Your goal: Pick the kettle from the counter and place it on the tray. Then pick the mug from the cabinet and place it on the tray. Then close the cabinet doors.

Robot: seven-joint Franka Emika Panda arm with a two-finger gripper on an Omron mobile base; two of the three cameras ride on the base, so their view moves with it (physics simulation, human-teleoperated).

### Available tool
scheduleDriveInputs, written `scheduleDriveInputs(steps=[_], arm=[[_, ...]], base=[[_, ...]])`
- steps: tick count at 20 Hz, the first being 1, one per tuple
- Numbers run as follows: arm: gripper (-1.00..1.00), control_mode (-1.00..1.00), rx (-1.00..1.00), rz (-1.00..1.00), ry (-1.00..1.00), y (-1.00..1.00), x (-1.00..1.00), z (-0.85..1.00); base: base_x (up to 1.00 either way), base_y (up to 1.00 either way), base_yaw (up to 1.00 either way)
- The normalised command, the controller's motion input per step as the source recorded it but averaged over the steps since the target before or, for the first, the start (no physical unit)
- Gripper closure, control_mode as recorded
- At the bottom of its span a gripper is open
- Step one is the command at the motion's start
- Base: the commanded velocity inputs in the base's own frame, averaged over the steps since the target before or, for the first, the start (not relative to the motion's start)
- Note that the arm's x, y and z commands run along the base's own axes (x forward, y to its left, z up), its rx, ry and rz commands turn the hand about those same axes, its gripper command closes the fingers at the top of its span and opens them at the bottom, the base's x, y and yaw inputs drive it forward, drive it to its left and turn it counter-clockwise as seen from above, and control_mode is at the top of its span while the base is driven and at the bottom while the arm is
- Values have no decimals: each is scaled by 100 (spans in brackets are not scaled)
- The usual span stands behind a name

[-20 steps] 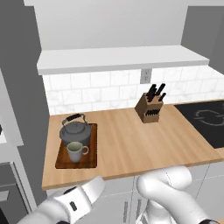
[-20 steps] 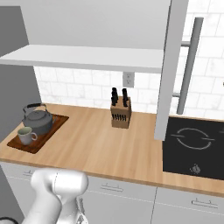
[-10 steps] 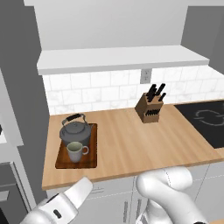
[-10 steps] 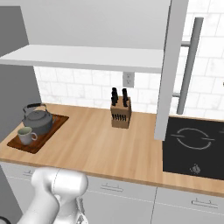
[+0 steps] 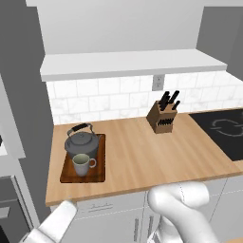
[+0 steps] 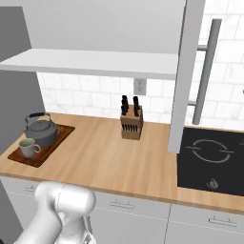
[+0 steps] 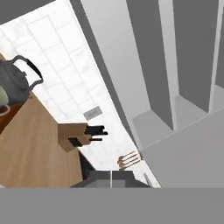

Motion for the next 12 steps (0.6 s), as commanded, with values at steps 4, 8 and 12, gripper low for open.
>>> scheduleDriveInputs(steps=[4,8,12], arm=[[100,-100,-18,0,-30,19,-28,23],[100,-100,-11,0,-31,21,-21,43],[100,-100,-8,0,-34,21,-6,53]], base=[[0,0,0],[0,0,0],[0,0,0]])
